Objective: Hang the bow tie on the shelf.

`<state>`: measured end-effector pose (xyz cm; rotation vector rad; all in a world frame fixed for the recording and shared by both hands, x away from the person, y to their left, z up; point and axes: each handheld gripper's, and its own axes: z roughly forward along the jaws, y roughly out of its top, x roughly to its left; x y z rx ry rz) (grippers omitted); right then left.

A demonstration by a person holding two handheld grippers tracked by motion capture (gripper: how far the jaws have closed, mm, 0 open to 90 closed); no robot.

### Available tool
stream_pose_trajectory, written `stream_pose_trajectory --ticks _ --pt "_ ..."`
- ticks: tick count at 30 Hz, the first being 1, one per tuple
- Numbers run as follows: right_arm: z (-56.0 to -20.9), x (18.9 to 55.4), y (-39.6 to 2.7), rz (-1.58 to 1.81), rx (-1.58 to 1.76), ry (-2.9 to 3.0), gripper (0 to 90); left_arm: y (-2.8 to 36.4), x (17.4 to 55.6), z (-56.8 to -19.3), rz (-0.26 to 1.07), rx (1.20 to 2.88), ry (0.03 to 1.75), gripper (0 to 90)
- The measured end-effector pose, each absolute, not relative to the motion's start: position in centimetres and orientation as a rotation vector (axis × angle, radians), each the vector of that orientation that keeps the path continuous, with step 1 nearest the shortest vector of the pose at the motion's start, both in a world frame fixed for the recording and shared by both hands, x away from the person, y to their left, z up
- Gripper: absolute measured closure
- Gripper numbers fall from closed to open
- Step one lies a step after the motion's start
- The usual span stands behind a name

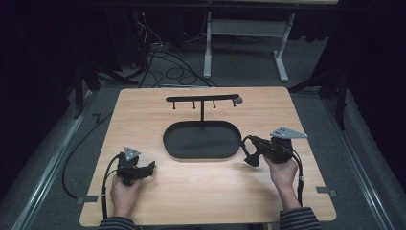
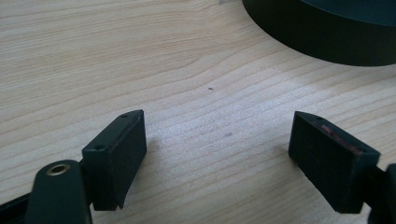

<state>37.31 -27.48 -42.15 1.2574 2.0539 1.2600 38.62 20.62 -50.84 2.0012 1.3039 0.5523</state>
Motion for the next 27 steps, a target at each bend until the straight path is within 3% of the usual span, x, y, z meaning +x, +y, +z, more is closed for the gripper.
stream_pose_trajectory --ticks 27 --pt "-39.1 37.5 -25.9 1.32 1.155 2.057 90.0 20.6 38.6 -50.8 0.552 2.001 1.304 19.6"
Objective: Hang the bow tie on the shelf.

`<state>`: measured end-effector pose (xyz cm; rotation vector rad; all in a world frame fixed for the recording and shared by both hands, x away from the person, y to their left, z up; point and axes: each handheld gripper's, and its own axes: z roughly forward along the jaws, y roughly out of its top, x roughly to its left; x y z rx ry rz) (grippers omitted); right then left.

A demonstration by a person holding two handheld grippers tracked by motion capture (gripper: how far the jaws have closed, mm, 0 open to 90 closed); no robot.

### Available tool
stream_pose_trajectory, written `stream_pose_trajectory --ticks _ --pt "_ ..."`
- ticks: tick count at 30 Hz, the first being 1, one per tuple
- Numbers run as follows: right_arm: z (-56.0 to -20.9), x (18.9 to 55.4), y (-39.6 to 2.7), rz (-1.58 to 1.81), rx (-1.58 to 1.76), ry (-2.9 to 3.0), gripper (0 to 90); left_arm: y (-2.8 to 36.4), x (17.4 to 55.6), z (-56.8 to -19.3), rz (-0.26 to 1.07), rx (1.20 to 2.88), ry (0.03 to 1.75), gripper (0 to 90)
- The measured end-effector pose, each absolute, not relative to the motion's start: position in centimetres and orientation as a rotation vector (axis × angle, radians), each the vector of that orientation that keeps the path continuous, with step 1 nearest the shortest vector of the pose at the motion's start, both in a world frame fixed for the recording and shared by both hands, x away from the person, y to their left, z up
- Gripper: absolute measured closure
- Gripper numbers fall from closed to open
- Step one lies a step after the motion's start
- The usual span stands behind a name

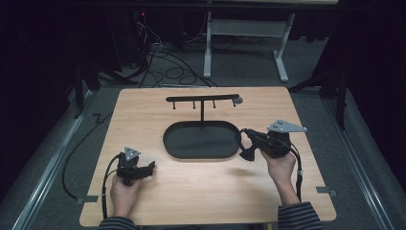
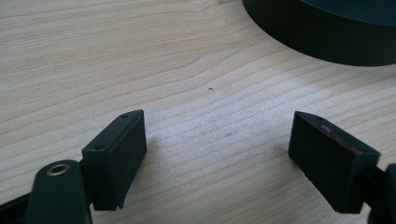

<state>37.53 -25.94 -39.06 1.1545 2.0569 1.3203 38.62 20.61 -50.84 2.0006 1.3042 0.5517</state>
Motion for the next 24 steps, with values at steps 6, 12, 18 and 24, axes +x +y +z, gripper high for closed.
stream_pose_trajectory --ticks 6,12,18,24 --pt "-38.8 37.7 -25.8 1.334 1.156 2.056 90.0 20.6 38.6 -50.8 0.552 2.001 1.304 19.6" --pt "-38.7 37.9 -25.5 1.337 1.149 2.069 90.0 20.6 38.6 -50.8 0.552 2.0 1.304 19.6" --pt "-38.4 38.2 -25.4 1.358 1.148 2.064 90.0 20.6 38.6 -50.8 0.552 2.001 1.304 19.6" --pt "-37.7 38.6 -25.0 1.365 1.131 2.059 90.0 20.6 38.6 -50.8 0.552 2.001 1.304 19.6"
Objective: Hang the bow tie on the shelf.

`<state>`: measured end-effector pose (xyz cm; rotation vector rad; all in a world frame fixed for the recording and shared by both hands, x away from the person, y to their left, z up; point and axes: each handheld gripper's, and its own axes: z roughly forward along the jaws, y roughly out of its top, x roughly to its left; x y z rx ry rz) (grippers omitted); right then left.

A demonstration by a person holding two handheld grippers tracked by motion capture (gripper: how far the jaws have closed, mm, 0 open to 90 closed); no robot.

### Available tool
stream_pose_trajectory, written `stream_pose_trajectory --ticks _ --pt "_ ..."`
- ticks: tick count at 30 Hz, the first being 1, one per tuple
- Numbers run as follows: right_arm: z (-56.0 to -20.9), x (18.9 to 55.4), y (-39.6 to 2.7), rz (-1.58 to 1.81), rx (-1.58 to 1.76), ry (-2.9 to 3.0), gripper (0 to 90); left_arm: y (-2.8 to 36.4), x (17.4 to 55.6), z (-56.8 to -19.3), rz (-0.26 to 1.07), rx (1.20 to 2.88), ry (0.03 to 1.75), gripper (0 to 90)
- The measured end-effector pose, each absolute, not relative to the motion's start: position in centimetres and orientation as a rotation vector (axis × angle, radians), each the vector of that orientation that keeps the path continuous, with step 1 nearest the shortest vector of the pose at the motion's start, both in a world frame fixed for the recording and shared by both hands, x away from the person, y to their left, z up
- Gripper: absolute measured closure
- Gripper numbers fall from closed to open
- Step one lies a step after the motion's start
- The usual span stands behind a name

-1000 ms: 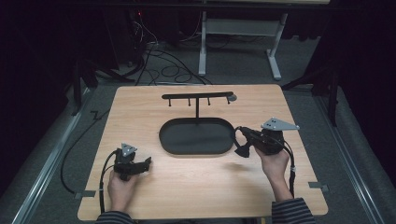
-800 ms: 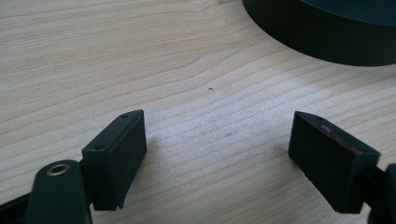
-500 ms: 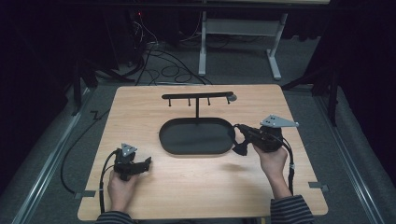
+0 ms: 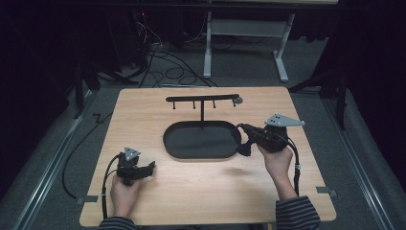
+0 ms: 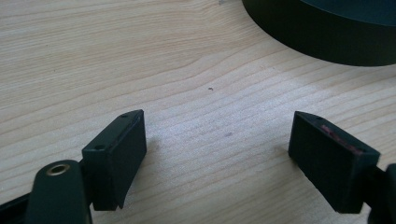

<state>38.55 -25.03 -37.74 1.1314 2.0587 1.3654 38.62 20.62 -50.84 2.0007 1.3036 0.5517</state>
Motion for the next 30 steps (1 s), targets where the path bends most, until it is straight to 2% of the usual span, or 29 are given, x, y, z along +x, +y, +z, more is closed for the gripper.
stream_pose_trajectory --ticks 30 --pt "-36.0 41.2 -23.5 1.445 1.121 2.034 90.0 20.7 38.6 -50.8 0.547 1.998 1.305 19.9"
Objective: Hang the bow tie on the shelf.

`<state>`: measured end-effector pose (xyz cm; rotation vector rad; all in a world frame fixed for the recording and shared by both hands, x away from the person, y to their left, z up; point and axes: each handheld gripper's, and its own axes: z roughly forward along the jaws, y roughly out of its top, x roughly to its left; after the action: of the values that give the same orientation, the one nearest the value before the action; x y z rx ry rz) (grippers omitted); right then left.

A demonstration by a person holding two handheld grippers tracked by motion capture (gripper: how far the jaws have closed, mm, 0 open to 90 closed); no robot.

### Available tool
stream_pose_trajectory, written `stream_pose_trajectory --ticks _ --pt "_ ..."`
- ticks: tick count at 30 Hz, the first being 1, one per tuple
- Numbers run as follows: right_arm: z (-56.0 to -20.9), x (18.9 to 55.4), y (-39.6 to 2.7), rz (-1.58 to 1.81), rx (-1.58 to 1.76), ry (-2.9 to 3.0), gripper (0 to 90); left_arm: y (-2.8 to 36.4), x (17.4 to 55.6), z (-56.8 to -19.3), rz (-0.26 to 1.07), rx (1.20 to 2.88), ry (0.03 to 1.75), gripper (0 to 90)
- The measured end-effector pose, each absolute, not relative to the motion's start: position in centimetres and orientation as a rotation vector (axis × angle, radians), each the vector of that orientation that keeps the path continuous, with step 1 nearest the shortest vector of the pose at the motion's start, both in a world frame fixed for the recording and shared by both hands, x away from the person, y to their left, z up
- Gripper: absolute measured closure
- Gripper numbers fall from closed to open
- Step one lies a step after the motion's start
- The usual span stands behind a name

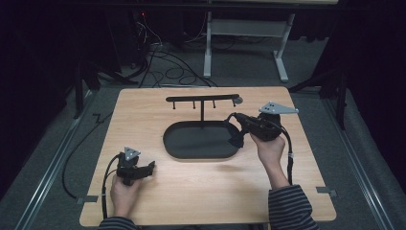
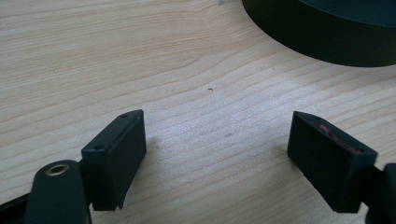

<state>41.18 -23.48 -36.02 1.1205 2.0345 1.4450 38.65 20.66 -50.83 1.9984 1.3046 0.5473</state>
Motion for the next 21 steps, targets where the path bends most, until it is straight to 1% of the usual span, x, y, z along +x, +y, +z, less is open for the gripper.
stream_pose_trajectory --ticks 21 --pt "-34.1 44.1 -22.5 1.371 1.13 2.033 90.0 20.7 38.6 -50.8 0.547 1.998 1.304 19.9"
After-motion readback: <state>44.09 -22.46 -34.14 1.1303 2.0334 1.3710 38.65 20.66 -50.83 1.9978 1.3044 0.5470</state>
